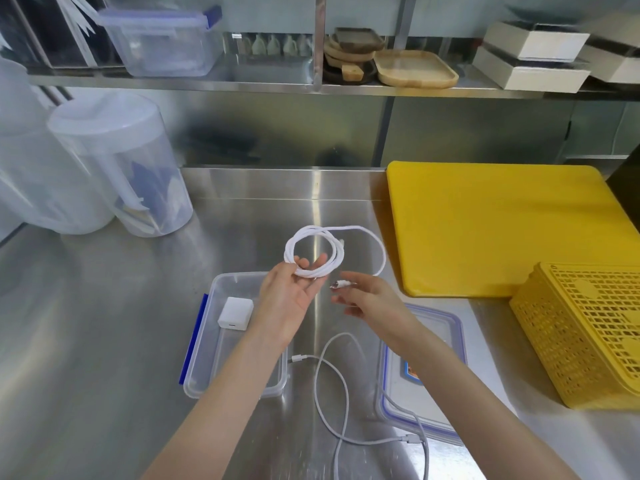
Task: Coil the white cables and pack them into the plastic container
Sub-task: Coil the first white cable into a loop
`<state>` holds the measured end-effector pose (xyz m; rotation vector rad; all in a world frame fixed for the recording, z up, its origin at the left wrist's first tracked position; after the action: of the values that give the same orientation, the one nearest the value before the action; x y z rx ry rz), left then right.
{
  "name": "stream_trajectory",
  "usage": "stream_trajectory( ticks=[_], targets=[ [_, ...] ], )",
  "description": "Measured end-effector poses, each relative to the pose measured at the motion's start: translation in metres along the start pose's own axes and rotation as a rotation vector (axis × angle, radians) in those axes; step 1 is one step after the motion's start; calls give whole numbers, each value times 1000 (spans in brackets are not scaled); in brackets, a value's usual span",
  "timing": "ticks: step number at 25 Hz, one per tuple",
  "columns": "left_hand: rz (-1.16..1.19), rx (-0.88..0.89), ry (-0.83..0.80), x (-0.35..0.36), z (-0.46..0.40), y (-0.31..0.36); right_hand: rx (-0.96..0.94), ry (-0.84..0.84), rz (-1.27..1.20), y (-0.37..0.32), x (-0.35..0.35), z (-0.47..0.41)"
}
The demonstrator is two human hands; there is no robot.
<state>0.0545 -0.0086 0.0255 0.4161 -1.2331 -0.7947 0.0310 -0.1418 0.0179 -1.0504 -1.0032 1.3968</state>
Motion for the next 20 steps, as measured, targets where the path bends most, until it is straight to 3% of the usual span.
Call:
stream_trajectory(
  ticks=[4, 7, 10, 12, 15, 17, 20],
  targets=[
    [-89, 21, -75, 0, 6, -5, 72, 10, -505, -7, -1, -5],
    [-241, -2, -161, -4, 9, -10, 98, 1, -587, -11, -6, -5],
    [-459, -15, -162, -7, 9, -19, 38, -54, -451, -9, -5, -2],
    [-613, -44, -155, -11, 10, -22, -20, 1, -290, -6, -7, -2],
    [-619, -111, -143, -15, 10, -18, -66, 77, 144, -4, -10, 0],
    [-604, -104, -119, -16, 7, -11, -113, 41, 394, -4, -8, 1],
    [-802, -46, -155, -14, 6, -2, -162, -15, 575, -4, -5, 3]
  ],
)
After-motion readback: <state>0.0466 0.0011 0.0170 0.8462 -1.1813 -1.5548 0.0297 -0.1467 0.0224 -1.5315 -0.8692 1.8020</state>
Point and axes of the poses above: each hand's wrist, its own z-axis away from the middle knuckle, its own x-axis out of the palm, y = z × x, the point moved 1 cm from there along -z, towards the middle knuckle, and after that the axes turned 2 degrees about -x, right-handed, at the moved point
